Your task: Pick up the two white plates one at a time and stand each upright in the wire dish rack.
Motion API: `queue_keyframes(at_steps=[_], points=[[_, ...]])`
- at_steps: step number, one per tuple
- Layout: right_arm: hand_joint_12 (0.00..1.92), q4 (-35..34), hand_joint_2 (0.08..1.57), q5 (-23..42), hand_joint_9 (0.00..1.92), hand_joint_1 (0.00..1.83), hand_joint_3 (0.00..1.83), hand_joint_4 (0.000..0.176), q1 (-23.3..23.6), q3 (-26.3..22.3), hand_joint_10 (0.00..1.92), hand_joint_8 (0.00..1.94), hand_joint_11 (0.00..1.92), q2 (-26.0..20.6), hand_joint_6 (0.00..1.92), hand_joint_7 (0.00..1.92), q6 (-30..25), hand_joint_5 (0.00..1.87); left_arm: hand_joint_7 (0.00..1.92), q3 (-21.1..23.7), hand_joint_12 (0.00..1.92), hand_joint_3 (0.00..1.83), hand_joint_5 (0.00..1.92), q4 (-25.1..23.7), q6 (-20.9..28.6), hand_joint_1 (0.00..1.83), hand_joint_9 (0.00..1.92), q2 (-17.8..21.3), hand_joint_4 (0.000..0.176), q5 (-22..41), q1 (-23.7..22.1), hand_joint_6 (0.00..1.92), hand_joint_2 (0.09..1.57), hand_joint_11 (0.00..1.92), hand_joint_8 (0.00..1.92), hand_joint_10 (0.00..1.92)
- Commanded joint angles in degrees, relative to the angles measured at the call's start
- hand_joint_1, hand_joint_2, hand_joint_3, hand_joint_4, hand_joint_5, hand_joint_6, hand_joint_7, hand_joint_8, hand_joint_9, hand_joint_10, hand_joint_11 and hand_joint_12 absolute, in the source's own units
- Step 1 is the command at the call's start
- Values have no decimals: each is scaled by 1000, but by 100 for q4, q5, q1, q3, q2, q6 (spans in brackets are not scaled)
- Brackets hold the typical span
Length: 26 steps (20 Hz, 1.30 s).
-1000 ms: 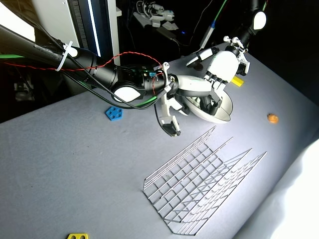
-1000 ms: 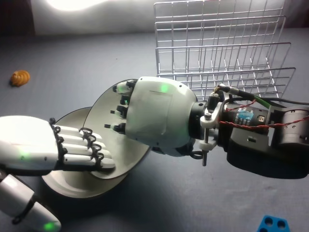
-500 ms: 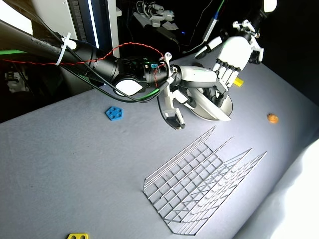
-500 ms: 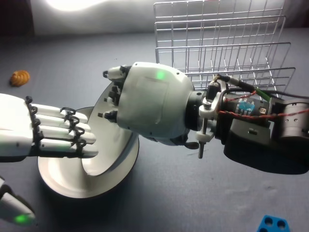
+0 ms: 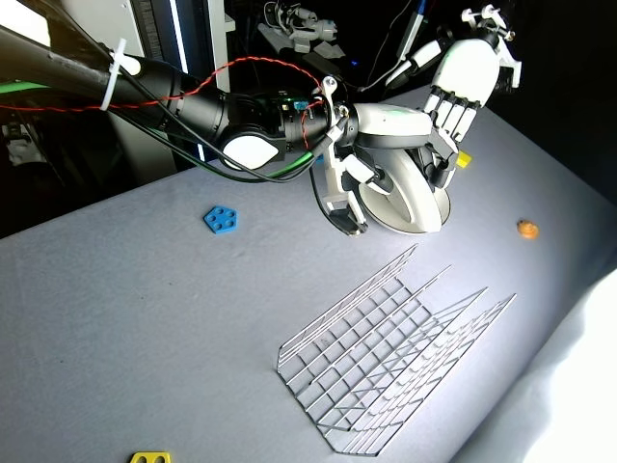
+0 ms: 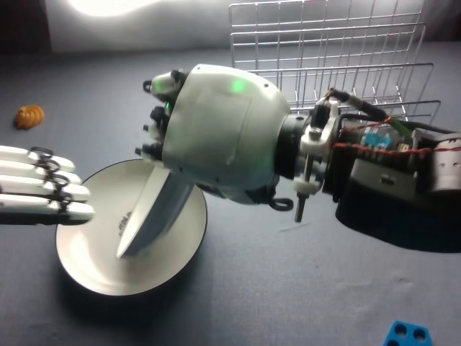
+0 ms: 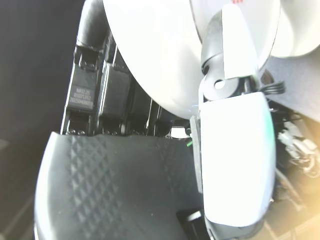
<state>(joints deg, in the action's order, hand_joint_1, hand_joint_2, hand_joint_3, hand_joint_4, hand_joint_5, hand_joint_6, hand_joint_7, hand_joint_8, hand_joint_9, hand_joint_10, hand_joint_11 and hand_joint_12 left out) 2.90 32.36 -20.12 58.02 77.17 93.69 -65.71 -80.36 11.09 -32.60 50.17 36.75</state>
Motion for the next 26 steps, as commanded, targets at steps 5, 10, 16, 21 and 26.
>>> queue_keyframes(at_steps=[5, 10, 16, 21, 26], points=[[941, -195, 1101, 912, 1185, 1223, 0, 25, 431, -500, 10, 838, 742, -439, 997, 1043, -111, 1005, 0, 30, 0, 13, 0, 315, -58, 0, 0, 126, 0, 216, 107, 0, 1079, 0, 0, 0], [948, -982, 1105, 426, 1197, 1220, 0, 27, 845, -1023, 9, 824, 741, -937, 1036, 1060, -376, 970, 0, -145, 0, 8, 2, 374, -45, 0, 0, 77, 0, 236, 209, 1, 1071, 0, 0, 0], [990, -2323, 1121, -161, 1157, 1212, 2, 24, 1568, -1199, 1, 893, 703, -1427, 1086, 1008, -933, 949, 0, -328, 0, 6, 0, 375, -45, 0, 0, -121, 0, 164, 208, 0, 1073, 0, 0, 0], [964, -3423, 1093, -529, 1193, 1226, 0, 28, 2013, -1199, 9, 785, 763, -1863, 988, 1079, -1267, 1004, 0, -431, 0, 4, 0, 462, -45, 0, 0, -192, 0, 169, 219, 0, 1069, 0, 0, 0], [963, -4406, 1099, -952, 1189, 1222, 0, 30, 2395, -1194, 7, 819, 753, -2263, 1003, 1062, -1215, 991, 0, -388, 0, 6, 0, 577, -44, 0, 0, -292, 0, 179, 178, 0, 1076, 0, 0, 0]])
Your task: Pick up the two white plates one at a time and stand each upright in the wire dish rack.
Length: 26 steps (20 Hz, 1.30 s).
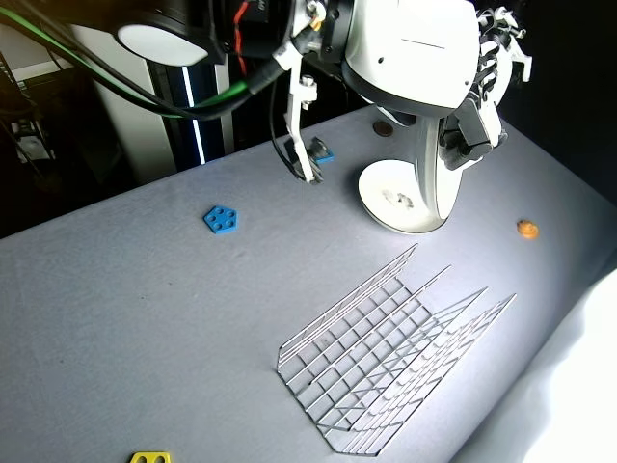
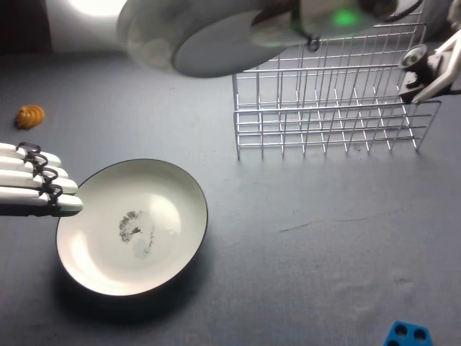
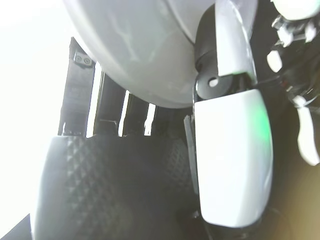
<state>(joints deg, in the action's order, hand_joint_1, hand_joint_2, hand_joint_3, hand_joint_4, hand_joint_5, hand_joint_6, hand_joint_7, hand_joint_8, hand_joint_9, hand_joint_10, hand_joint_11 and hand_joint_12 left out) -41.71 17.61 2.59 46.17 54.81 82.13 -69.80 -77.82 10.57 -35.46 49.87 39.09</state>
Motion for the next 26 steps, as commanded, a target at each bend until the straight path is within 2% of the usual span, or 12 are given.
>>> queue_keyframes(at_steps=[1, 2, 5, 9, 11, 17, 22, 24, 26], points=[[962, -20, 1098, 494, 1187, 1223, 0, 30, 158, -3, 6, 818, 749, -69, 996, 1061, -62, 997, 0, 27, 0, 6, 0, 323, 9, 0, 0, -35, 0, 208, -65, 0, 1077, 0, 0, 0], [966, -178, 1092, 460, 1193, 1226, 0, 29, 210, 17, 6, 792, 764, -141, 976, 1073, -109, 1014, 0, 50, 0, 5, 0, 320, 10, 0, 0, -93, 0, 172, -84, 0, 1074, 0, 0, 0], [1005, -471, 1114, 239, 1163, 1216, 1, 24, 216, 131, 7, 862, 724, -219, 1069, 1028, -258, 958, 0, 108, 0, 5, 0, 271, 8, 0, 0, -194, 0, 40, -113, 0, 1077, 0, 0, 0], [1005, -499, 1100, 37, 1196, 1223, 0, 27, 161, 379, 17, 822, 751, -338, 1005, 1055, -613, 997, 5, 146, 0, 7, 10, -1, -18, 0, 0, -361, 0, -194, -240, 4, 1083, 0, 1, 0], [1000, -499, 1100, 17, 1183, 1224, 0, 21, 129, 447, 11, 814, 745, -408, 1014, 1052, -720, 999, 0, 107, 0, 6, 1, -163, -18, 0, 0, -479, 0, -288, -314, 0, 1084, 0, 0, 0], [984, -498, 1105, -50, 1179, 1219, 0, 26, 78, 526, 5, 837, 742, -588, 1026, 1043, -845, 986, 0, -186, 0, 4, 0, -237, 66, 0, 0, -777, 0, -416, -395, 0, 1081, 0, 0, 0], [981, -486, 1093, -137, 1192, 1225, 0, 28, 27, 771, 3, 808, 757, -609, 968, 1061, -787, 1022, 0, -203, 0, 5, 1, -238, 204, 0, 0, -786, 0, -426, -412, 0, 1087, 0, 0, 0], [971, 127, 1087, -146, 1198, 1228, 0, 28, 6, 849, 4, 763, 777, -631, 966, 1090, -1418, 1020, 14, -177, 0, 3, 22, -240, 212, 0, 0, -777, 0, -426, -411, 7, 1083, 0, 5, 0], [975, 279, 1095, -117, 1183, 1224, 1, 26, 3, 885, 0, 798, 741, -644, 995, 1067, -1523, 1004, 15, -143, 0, 2, 20, -269, 212, 0, 0, -773, 0, -426, -439, 5, 1082, 0, 4, 0]])
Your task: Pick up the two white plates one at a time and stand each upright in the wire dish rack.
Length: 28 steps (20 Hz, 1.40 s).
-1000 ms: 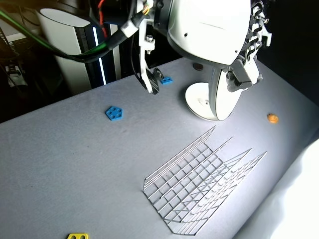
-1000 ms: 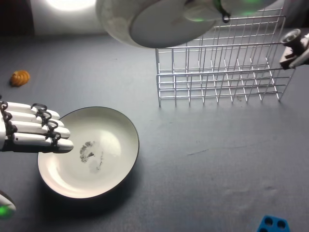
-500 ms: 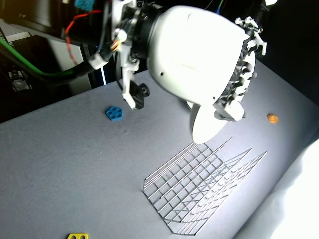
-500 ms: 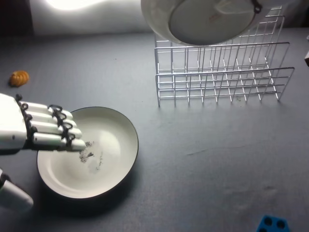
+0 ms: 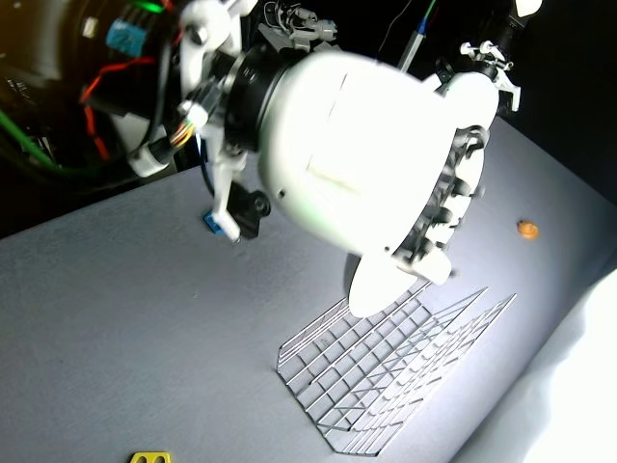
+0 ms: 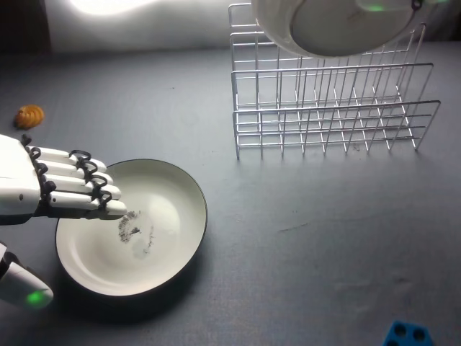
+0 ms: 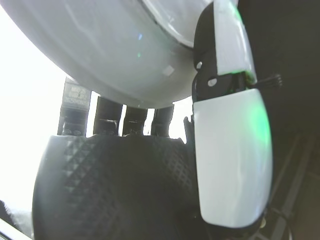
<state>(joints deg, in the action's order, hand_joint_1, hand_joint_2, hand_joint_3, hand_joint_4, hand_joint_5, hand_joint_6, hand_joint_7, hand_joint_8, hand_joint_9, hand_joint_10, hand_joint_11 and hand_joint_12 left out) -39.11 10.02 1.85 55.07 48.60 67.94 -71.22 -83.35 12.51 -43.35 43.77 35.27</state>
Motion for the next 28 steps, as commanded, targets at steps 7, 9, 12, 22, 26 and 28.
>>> queue_keyframes(at_steps=[7, 9, 12, 22, 26, 28], points=[[950, 782, 1093, 574, 1179, 1225, 1, 28, -86, 283, 5, 804, 758, -21, 976, 1063, -1064, 1015, 18, -17, 0, 2, 25, 238, 20, 0, 0, 1, 0, 178, -56, 4, 1083, 0, 3, 0], [935, 1609, 1102, 532, 1180, 1222, 0, 26, -115, 374, 3, 819, 762, -21, 1024, 1060, -1869, 981, 21, -19, 0, 2, 17, 238, 29, 0, 3, 5, 0, 178, -56, 4, 1083, 0, 5, 1], [932, 2823, 1121, 580, 1156, 1212, 1, 27, -173, 453, 1, 897, 750, -23, 1081, 1011, -3065, 946, 2, -45, 0, 2, 1, 236, 47, 0, 0, 12, 0, 178, -56, 0, 1084, 0, 0, 0], [914, 5847, 1103, 1209, 1185, 1222, 0, 25, -264, 961, 2, 831, 786, -7, 1022, 1051, -6620, 986, 16, -112, 0, 0, 18, -4, 209, 0, 0, 11, 0, 57, -52, 5, 1076, 0, 4, 0], [942, 6643, 1095, 1423, 1193, 1226, 0, 26, -330, 1304, 9, 785, 779, 113, 1000, 1083, -7553, 994, 15, -120, 0, 1, 14, -5, 209, 0, 3, -14, 0, 19, -52, 5, 1080, 0, 3, 1], [929, 7602, 1094, 1531, 1194, 1225, 2, 26, -339, 1643, 6, 788, 789, 254, 1004, 1078, -8822, 994, 0, -162, 0, 2, 6, -5, 210, 0, 0, -30, 0, 9, -40, 2, 1084, 0, 0, 0]])
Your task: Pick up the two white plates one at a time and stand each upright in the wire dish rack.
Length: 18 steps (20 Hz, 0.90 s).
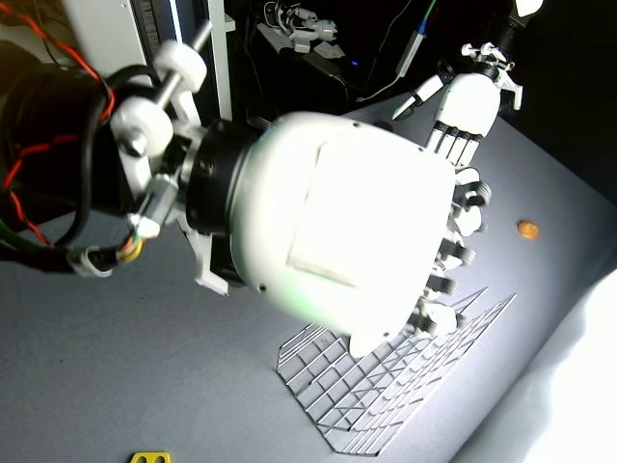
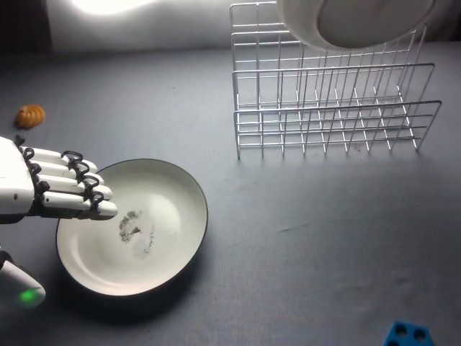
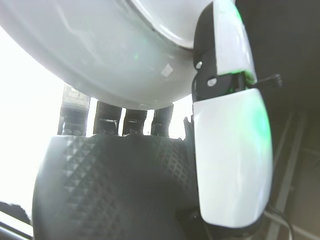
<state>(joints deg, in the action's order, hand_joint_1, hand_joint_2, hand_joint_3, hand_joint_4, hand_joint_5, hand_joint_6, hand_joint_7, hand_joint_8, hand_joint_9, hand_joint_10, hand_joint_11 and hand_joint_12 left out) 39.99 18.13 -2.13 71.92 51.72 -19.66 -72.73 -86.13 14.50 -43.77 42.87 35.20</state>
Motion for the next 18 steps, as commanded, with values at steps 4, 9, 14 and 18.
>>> queue_keyframes(at_steps=[4, 9, 14, 18], points=[[903, 202, 1099, 725, 1192, 1225, 0, 25, -23, 254, 4, 803, 799, 68, 1016, 1072, -488, 984, 1, -127, 0, 0, 7, 275, 74, 0, 0, -31, 0, 75, 43, 1, 1074, 0, 0, 0], [885, 504, 1107, 885, 1189, 1219, 1, 24, -54, 643, 2, 844, 796, 256, 1037, 1040, -1152, 978, 0, -153, 0, 0, 2, 276, 74, 0, 0, -52, 0, 52, 94, 0, 1077, 0, 0, 0], [898, 621, 1098, 955, 1191, 1224, 0, 26, -65, 837, 2, 805, 798, 379, 1007, 1068, -1231, 993, 13, -211, 0, 0, 17, 275, 74, 0, 0, -88, 0, 44, 123, 4, 1078, 0, 4, 0], [905, 721, 1111, 855, 1175, 1218, 1, 23, -91, 996, 2, 858, 784, 516, 1050, 1028, -1229, 974, 3, -218, 0, 0, 2, 277, 74, 0, 0, -116, 0, 38, 243, 0, 1080, 0, 1, 0]])
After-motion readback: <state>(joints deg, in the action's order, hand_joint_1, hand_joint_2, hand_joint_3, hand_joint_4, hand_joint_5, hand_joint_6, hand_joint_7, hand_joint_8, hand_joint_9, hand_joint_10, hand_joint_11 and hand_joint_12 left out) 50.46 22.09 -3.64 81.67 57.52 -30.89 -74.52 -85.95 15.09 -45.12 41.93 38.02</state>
